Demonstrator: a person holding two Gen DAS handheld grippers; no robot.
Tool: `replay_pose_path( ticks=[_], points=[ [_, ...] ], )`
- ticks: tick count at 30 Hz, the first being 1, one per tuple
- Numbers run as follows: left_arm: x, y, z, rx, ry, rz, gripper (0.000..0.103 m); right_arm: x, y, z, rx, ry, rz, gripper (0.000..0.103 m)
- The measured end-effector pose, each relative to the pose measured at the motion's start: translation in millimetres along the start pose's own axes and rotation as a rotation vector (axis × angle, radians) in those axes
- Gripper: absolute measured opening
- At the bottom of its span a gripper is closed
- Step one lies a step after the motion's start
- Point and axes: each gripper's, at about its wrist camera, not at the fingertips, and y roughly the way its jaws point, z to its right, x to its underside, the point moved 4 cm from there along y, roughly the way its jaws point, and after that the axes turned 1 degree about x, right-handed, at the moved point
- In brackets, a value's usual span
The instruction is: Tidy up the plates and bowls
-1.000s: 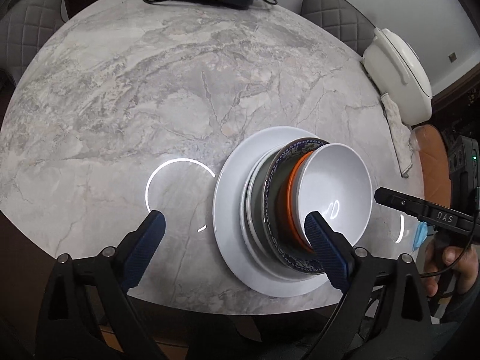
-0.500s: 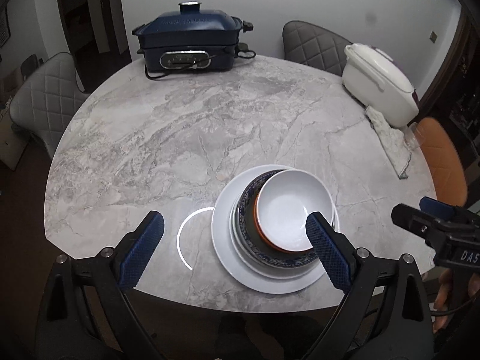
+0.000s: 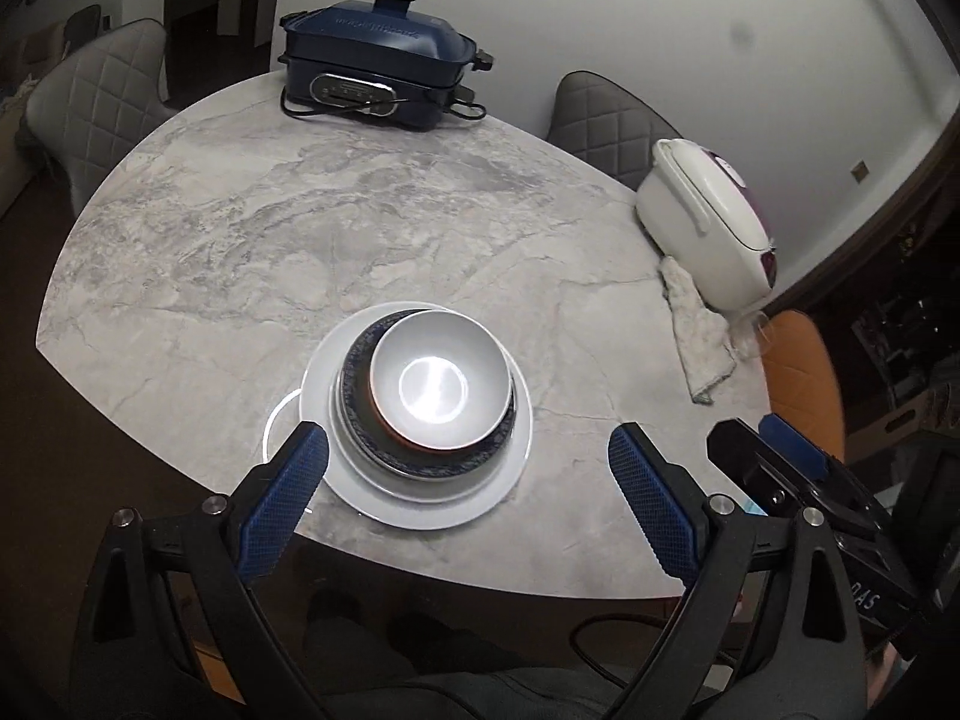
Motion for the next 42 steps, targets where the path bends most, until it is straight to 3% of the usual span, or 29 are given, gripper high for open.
replay_pose_path(
  ticks=[5,8,13,16,19,24,42],
  points=[
    [-4,-32,9,0.007,-0.019,0.094,0.093,-6,-20,-5,-0.032,-0.047,0.070,0.103],
    [-9,-38,7,0.026,-0.057,0.073,0.093,-6,-21,-5,-0.032,-0.040,0.069,0.103],
    [-17,-42,18,-0.153,0.069,0.103,0.093,-6,-13,-2,0.021,-0.022,0.032,0.103],
    [-22,-38,13,-0.248,0.090,0.124,0.093,-4,0,0,0.056,-0.004,-0.027,0.103],
    [-22,-22,8,-0.305,0.112,0.082,0.093,-5,6,3,0.102,-0.007,-0.037,0.103],
    [-18,4,-8,-0.293,0.089,0.011,0.093,-9,13,5,0.150,0.002,-0.055,0.103],
    [-24,28,-24,-0.265,0.096,-0.034,0.095,-12,24,6,0.210,0.023,-0.089,0.103]
  ],
)
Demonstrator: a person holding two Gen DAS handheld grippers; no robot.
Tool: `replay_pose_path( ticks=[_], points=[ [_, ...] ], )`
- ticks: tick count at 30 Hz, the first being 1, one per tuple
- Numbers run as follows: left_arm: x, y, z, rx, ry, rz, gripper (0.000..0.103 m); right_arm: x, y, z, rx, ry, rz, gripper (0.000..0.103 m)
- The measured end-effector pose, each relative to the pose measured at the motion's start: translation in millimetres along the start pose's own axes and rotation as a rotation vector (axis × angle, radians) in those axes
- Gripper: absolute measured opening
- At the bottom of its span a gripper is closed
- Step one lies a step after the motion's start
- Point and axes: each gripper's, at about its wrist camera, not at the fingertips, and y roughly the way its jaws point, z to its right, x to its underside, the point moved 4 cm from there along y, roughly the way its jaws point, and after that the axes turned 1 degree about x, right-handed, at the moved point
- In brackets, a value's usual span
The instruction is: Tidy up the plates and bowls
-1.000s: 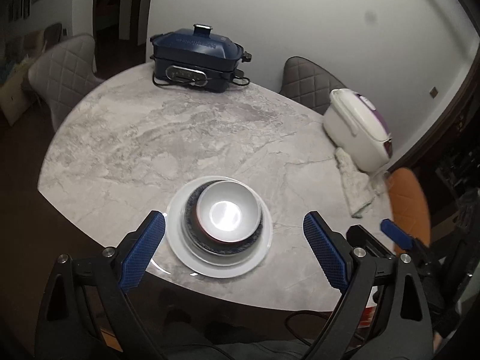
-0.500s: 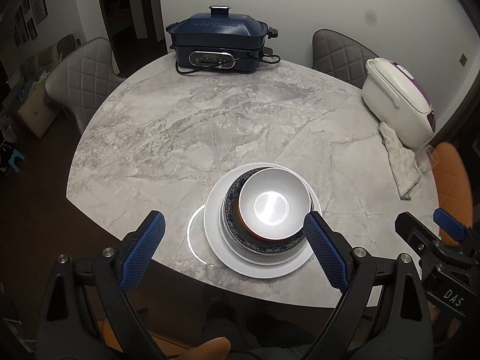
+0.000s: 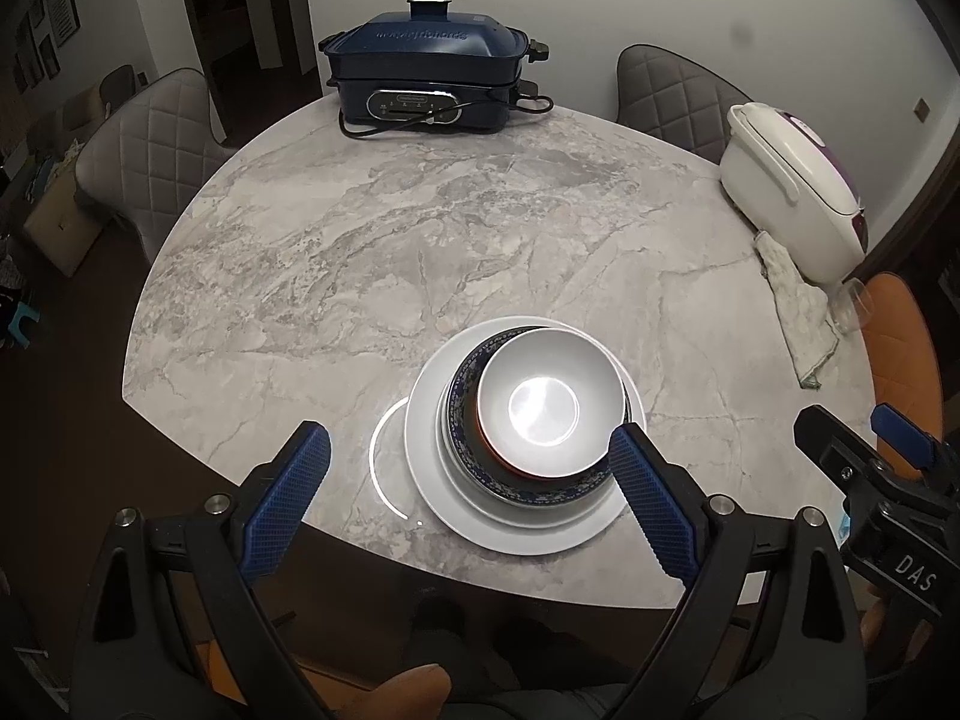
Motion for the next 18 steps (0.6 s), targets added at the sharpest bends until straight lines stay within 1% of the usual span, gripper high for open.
replay_pose_path(
  ticks=[18],
  points=[
    [0.7,1.6,9.3,-0.004,0.021,-0.003,0.095,-2.2,2.8,1.7,0.010,0.004,0.000,0.103]
  ],
)
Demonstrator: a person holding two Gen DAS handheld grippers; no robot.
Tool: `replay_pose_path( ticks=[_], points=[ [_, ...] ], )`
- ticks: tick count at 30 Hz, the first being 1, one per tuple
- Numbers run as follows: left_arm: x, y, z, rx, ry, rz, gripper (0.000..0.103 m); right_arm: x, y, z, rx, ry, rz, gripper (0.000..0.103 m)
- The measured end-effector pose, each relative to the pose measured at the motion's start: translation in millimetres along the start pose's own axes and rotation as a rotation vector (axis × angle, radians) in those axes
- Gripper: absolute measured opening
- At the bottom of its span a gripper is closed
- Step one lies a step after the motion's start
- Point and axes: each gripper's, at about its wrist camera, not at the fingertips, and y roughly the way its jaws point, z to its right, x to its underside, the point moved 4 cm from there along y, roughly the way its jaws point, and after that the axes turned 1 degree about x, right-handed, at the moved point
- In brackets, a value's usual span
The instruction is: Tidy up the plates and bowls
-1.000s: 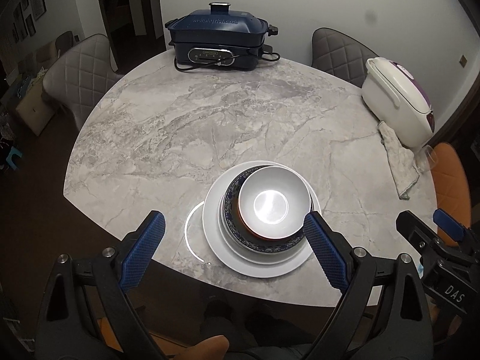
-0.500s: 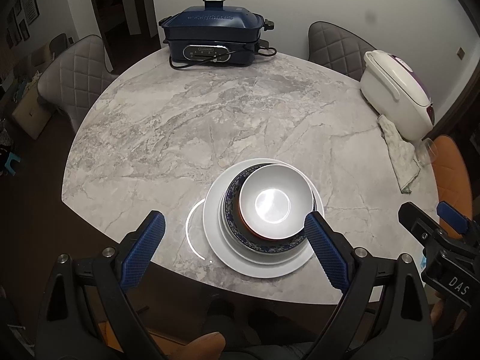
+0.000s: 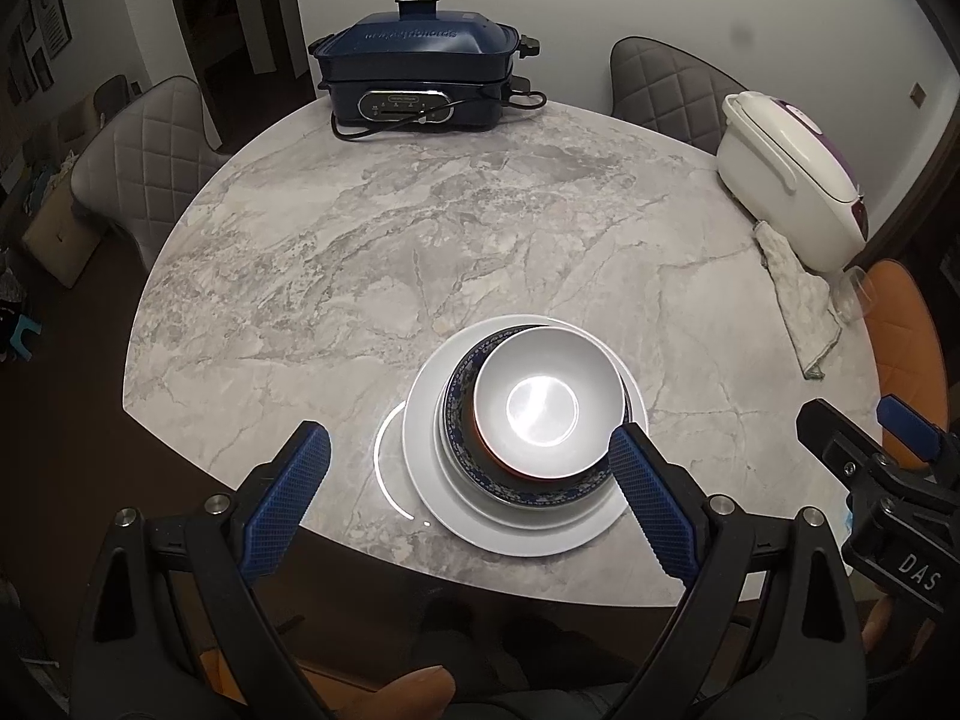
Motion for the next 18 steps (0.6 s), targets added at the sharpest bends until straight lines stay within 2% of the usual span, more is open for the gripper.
replay_pose_path(
  ticks=[18],
  points=[
    [-0.1,2.4,2.6,-0.009,0.011,0.002,0.095,-0.9,0.2,0.3,0.001,0.000,0.000,0.103]
  ],
)
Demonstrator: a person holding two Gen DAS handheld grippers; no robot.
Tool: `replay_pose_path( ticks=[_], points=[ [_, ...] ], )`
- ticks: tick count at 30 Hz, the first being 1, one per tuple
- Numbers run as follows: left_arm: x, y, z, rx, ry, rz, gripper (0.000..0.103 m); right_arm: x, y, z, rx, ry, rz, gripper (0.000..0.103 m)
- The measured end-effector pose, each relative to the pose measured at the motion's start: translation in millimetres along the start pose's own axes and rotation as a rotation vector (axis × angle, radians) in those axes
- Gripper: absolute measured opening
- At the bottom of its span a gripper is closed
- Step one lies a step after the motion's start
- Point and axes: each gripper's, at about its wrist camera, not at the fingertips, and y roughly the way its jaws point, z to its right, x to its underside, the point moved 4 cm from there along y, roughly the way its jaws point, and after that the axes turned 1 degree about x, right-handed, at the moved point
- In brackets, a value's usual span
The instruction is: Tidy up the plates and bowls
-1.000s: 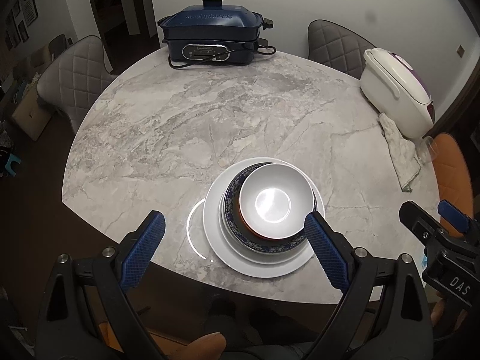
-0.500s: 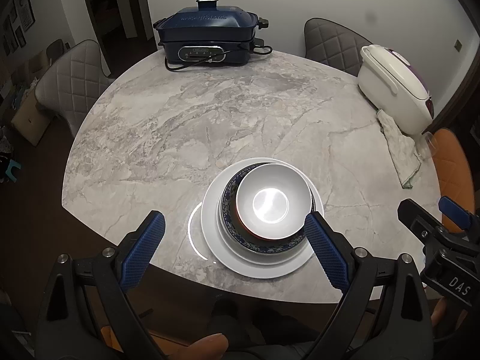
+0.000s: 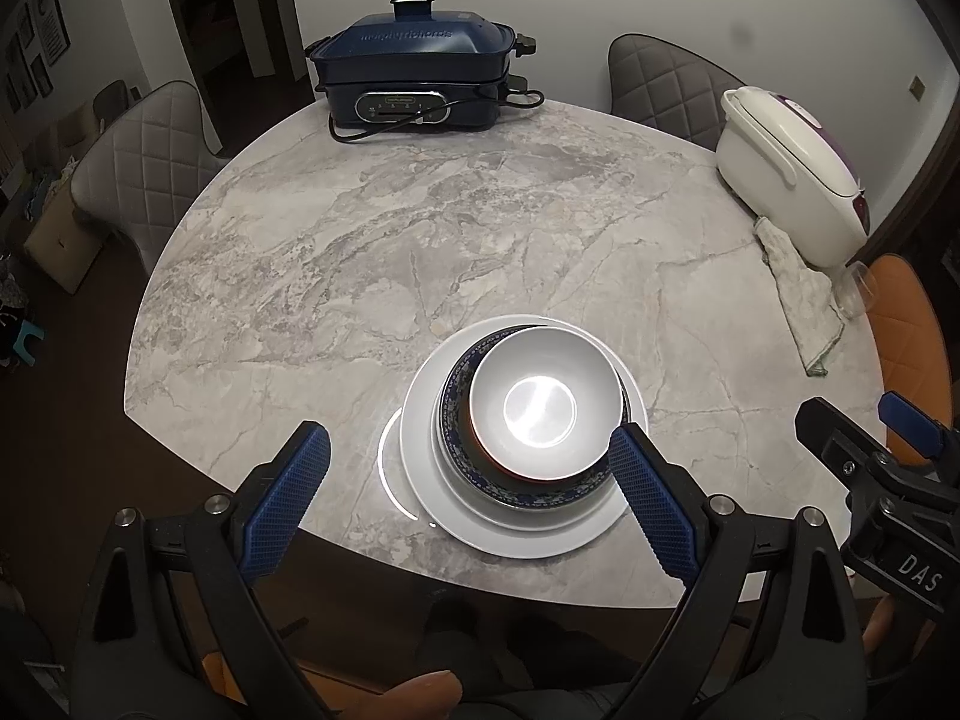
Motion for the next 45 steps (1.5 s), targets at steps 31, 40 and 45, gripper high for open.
replay_pose_path(
  ticks=[31,40,45],
  points=[
    [-2.5,2.6,-1.1,0.004,0.012,-0.001,0.095,2.0,3.7,5.1,0.000,-0.004,-0.006,0.103],
    [-5.1,4.4,-2.2,0.003,0.014,-0.002,0.095,1.9,4.2,5.1,-0.001,-0.006,-0.009,0.103],
    [-5.0,4.4,-2.2,0.002,0.014,-0.002,0.095,3.1,5.1,6.0,-0.002,-0.011,-0.011,0.103]
  ],
)
